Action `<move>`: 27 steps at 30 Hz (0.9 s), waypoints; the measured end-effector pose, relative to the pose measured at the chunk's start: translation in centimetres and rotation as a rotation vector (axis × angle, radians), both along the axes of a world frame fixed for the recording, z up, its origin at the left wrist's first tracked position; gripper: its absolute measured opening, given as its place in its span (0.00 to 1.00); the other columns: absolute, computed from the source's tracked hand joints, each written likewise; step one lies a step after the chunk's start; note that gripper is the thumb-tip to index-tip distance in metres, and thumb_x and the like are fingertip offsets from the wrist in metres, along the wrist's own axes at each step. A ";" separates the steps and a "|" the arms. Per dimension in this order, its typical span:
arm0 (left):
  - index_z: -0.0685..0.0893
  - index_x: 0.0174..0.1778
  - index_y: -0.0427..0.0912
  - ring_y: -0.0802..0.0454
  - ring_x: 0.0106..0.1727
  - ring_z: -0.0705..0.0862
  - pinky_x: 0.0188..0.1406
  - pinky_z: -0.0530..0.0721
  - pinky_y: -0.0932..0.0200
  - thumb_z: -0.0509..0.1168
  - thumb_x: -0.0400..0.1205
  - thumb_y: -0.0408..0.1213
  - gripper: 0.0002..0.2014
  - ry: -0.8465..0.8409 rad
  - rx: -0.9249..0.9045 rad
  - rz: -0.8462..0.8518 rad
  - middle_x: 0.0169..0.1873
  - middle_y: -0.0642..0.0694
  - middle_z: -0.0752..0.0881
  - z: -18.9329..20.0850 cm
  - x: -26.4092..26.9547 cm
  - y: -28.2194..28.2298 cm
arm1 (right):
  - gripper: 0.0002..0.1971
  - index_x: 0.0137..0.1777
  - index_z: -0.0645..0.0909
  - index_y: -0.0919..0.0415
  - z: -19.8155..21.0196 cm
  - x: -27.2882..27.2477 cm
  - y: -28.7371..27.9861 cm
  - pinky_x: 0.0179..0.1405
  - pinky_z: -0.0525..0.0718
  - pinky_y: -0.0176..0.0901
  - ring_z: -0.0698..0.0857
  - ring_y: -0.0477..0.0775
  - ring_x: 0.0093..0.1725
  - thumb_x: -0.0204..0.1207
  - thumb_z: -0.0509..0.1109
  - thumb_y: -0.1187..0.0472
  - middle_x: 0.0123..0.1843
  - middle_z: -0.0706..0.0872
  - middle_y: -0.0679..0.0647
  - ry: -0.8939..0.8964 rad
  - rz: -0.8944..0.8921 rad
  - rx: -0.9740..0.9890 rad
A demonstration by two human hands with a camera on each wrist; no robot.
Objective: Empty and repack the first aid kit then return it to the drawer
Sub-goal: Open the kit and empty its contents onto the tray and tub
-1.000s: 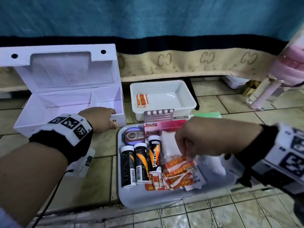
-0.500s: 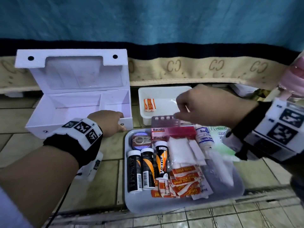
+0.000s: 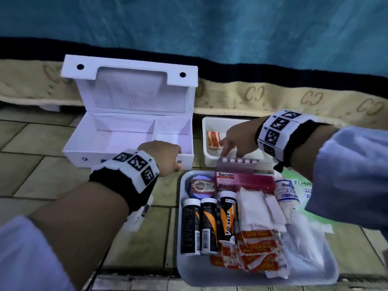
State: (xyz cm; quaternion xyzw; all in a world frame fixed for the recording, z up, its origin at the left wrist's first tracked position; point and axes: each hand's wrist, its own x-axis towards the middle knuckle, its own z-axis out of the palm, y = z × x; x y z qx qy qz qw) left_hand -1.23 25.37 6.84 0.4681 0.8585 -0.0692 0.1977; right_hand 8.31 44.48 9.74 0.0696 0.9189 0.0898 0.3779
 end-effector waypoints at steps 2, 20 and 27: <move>0.72 0.71 0.51 0.47 0.61 0.79 0.50 0.76 0.54 0.60 0.82 0.54 0.22 0.003 -0.002 0.000 0.61 0.49 0.82 0.0 0.0 0.0 | 0.27 0.73 0.75 0.47 -0.2 -0.2 0.2 0.69 0.76 0.50 0.77 0.55 0.69 0.75 0.66 0.67 0.76 0.73 0.49 -0.001 0.008 0.007; 0.73 0.70 0.51 0.46 0.60 0.79 0.56 0.77 0.52 0.61 0.82 0.54 0.22 0.015 -0.014 0.004 0.60 0.46 0.83 0.0 0.2 0.1 | 0.04 0.40 0.90 0.55 8.0 6.6 -2.9 0.28 0.76 0.30 0.84 0.47 0.31 0.65 0.79 0.61 0.32 0.88 0.49 0.987 -0.270 -0.117; 0.74 0.69 0.50 0.46 0.58 0.80 0.57 0.79 0.52 0.62 0.82 0.54 0.21 0.023 -0.005 0.009 0.59 0.46 0.84 -0.1 0.2 0.1 | 0.06 0.38 0.79 0.45 7.3 16.8 -9.0 0.28 0.74 0.28 0.81 0.42 0.33 0.64 0.73 0.51 0.29 0.84 0.44 1.089 -0.449 -0.403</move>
